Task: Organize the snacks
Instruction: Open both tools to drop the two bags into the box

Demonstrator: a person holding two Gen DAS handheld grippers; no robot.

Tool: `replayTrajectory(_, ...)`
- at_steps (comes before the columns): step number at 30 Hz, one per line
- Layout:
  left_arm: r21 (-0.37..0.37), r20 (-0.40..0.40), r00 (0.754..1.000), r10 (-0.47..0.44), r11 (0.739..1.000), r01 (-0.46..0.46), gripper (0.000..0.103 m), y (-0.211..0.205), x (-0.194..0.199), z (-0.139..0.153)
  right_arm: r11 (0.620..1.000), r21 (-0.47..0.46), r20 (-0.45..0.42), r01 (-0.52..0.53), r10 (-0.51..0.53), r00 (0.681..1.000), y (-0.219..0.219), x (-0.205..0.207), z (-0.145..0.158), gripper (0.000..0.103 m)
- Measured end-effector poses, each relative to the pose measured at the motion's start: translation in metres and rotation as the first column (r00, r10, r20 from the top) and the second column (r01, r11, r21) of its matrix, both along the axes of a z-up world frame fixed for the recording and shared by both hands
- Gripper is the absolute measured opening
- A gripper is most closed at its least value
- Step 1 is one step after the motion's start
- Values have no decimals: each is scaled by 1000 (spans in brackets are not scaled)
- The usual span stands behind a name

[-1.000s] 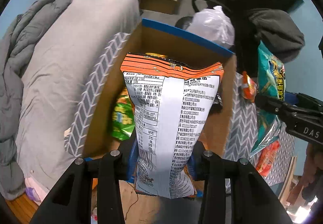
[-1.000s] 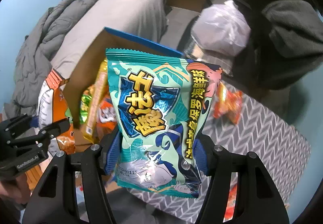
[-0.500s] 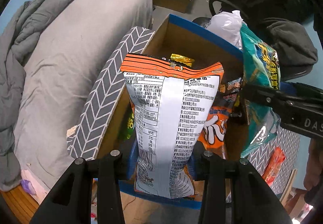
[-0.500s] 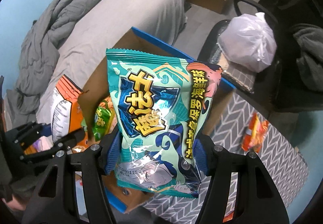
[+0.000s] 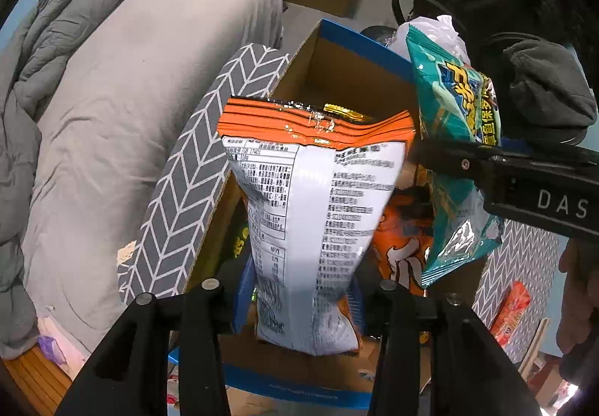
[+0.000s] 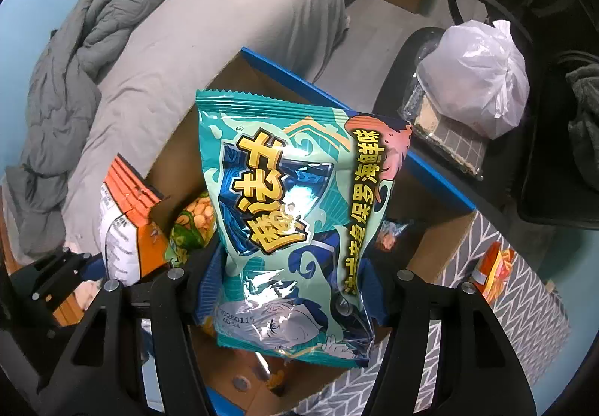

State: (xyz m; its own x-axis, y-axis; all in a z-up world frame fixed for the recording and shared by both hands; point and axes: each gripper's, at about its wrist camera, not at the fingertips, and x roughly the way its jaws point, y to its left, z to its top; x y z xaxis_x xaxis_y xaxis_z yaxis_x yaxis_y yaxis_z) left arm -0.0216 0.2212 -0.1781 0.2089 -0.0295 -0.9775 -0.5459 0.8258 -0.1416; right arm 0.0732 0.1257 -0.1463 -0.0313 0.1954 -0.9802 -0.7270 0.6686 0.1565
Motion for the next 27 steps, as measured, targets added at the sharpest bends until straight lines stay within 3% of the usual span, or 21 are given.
replayTrajectory(1, -1, 0, 1000, 2, 1000, -2, 55, -1, -1, 0, 1000, 0, 3, 2, -2, 1000, 0, -1, 1, 64)
replayTrajectory(4, 4, 10, 1000, 15, 1000, -15, 63, 1, -3, 4, 1000, 1, 14, 7, -7, 1000, 1, -2, 4, 70)
replayTrajectory(15, -4, 32, 999, 29, 1000, -29, 68, 3, -8, 17, 999, 29, 53, 37, -38, 998, -4, -4, 27, 78)
replayTrajectory(27, -1, 45, 999, -16, 1000, 16, 72, -14, -15, 34, 997, 30, 105, 76, -79, 991, -31, -8, 51, 82)
